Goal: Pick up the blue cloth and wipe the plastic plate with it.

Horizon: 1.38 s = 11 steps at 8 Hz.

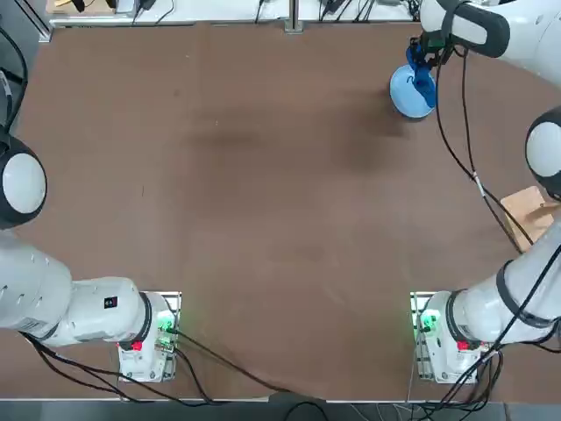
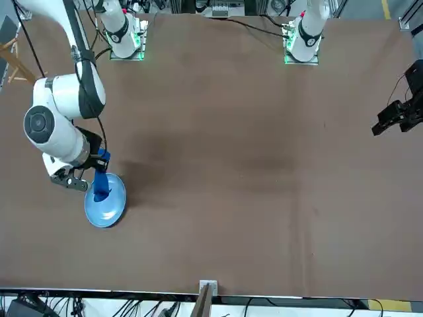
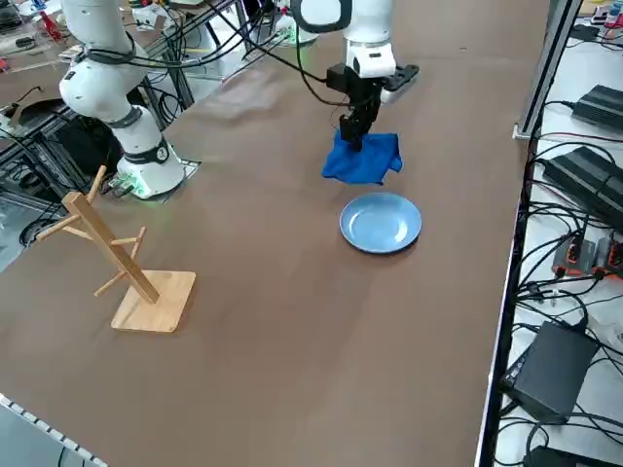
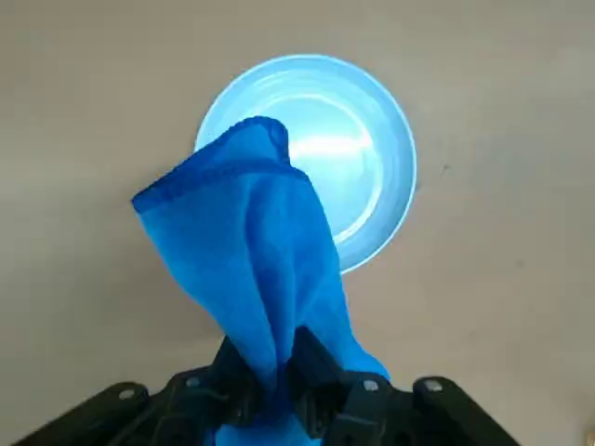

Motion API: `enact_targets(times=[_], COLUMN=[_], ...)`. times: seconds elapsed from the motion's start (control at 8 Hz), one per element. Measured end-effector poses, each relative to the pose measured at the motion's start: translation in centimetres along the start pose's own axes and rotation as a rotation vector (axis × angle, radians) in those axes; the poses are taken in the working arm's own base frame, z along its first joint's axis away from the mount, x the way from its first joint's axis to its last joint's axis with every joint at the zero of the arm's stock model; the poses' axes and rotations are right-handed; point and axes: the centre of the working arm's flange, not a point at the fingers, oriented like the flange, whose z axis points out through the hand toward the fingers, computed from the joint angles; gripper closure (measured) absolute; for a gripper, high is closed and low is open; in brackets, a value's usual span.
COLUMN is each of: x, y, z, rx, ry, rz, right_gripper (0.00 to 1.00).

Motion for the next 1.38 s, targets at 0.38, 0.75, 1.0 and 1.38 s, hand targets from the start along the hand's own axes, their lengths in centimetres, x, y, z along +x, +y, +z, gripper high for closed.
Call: enact_targets(times=[0.38, 0.75, 1.0, 1.38], x=[2.0, 3.5, 3.8, 4.6], y=[2.6, 4.0, 4.3, 5.1], z=[3.4, 6.7, 7.5, 9.2], rx=[-0.010, -0.013, -0.013, -0.004], ry=[0.027, 0.058, 0.064, 0.096], rz=[0.008, 0.009, 0.006, -0.008], right_gripper=[0.83, 0.83, 0.83, 0.83])
